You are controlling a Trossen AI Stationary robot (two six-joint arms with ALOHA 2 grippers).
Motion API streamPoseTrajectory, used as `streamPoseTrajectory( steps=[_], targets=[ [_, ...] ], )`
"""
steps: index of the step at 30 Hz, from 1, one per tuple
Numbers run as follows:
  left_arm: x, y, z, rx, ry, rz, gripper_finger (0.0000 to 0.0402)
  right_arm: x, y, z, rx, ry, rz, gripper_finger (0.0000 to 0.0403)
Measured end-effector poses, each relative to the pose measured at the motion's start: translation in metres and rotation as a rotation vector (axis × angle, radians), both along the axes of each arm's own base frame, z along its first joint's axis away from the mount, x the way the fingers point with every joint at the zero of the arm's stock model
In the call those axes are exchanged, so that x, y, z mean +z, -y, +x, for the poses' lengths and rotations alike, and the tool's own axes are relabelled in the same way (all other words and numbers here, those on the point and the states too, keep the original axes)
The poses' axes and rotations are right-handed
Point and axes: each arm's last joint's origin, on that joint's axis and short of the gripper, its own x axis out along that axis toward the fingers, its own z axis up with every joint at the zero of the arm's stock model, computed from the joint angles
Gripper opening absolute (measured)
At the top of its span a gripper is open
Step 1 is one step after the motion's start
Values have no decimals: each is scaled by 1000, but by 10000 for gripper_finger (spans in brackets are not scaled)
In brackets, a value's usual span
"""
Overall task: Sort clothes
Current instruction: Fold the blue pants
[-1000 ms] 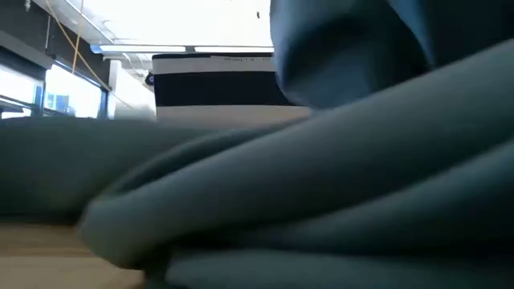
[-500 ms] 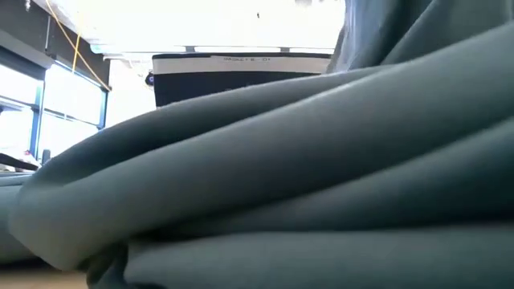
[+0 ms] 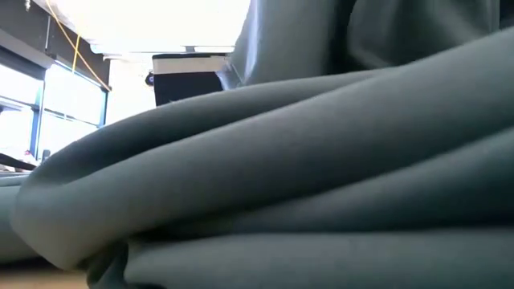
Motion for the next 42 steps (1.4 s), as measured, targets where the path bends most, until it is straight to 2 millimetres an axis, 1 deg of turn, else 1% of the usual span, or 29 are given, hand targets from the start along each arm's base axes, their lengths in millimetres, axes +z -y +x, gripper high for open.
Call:
streamPoseTrajectory(
  steps=[2,6,8,12,18,24,26,29,32,42],
  targets=[
    [2,-1,3,-17,39,3,170,2,-1,1,6,22,6,4],
    [11,4,2,-61,147,102,170,3,-1,1,4,26,9,4],
    [14,6,1,-71,178,124,170,3,0,1,-20,30,-3,4],
    [21,8,0,-108,239,57,170,3,5,3,-147,47,-23,4],
    [19,9,0,-127,219,21,170,2,19,12,-240,53,-39,5],
    [15,8,0,-111,169,11,170,-9,27,33,-272,23,-54,5],
    [11,6,0,-71,125,7,170,-12,31,40,-302,23,-60,5],
    [4,3,0,45,36,-26,170,-15,36,48,-337,27,-68,5],
    [-4,0,0,136,-22,-22,170,-18,39,50,-347,14,-85,5],
    [-7,-3,1,169,-47,-8,170,-17,56,57,-371,8,-67,5]
  ],
)
